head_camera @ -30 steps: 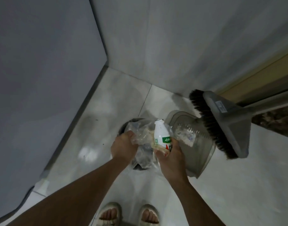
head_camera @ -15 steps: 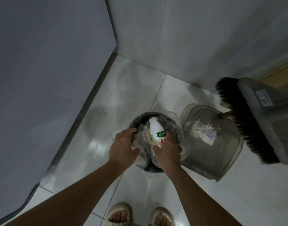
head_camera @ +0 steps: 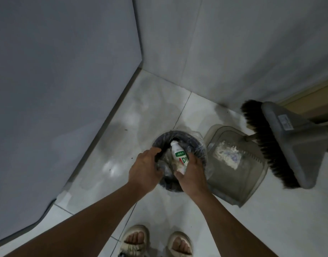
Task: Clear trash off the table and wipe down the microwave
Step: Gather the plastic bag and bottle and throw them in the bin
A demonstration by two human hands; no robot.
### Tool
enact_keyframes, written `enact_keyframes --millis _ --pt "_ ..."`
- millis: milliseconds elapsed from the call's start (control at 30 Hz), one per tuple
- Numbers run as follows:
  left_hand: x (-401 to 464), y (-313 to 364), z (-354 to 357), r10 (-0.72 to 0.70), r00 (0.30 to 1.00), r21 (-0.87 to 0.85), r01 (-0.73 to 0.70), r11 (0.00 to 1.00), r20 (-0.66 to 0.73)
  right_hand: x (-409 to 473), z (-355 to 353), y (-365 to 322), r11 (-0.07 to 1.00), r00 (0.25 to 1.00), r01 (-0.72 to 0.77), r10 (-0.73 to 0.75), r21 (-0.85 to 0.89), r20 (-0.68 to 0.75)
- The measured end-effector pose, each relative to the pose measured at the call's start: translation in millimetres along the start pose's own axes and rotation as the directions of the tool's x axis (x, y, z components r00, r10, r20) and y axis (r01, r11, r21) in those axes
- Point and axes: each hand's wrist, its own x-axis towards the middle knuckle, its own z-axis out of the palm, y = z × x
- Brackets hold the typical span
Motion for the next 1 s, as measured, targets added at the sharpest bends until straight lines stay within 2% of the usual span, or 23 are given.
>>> enact_keyframes --millis 267,667,1000 --pt "-75.4 80.0 -87.0 0.001 1.0 -0.02 -0.002 1.0 -0.012 -91.0 -121.7 -51.4 0.996 0.996 0.085 -0.085 -0.009 0.0" --pt "-224.7 182.8 -245.3 -0.011 0.978 -0.095 -0.009 0.995 -0.208 -235.0 -282.1 -150.0 0.947 0.947 0.321 -0.322 -0.034 -0.022" --pt "-338.8 195.7 -337.4 -0.105 0.913 -0.21 0.022 0.977 -0.395 -343.8 -334.5 -224.2 0.855 0.855 0.518 -0.518 -0.026 -0.006"
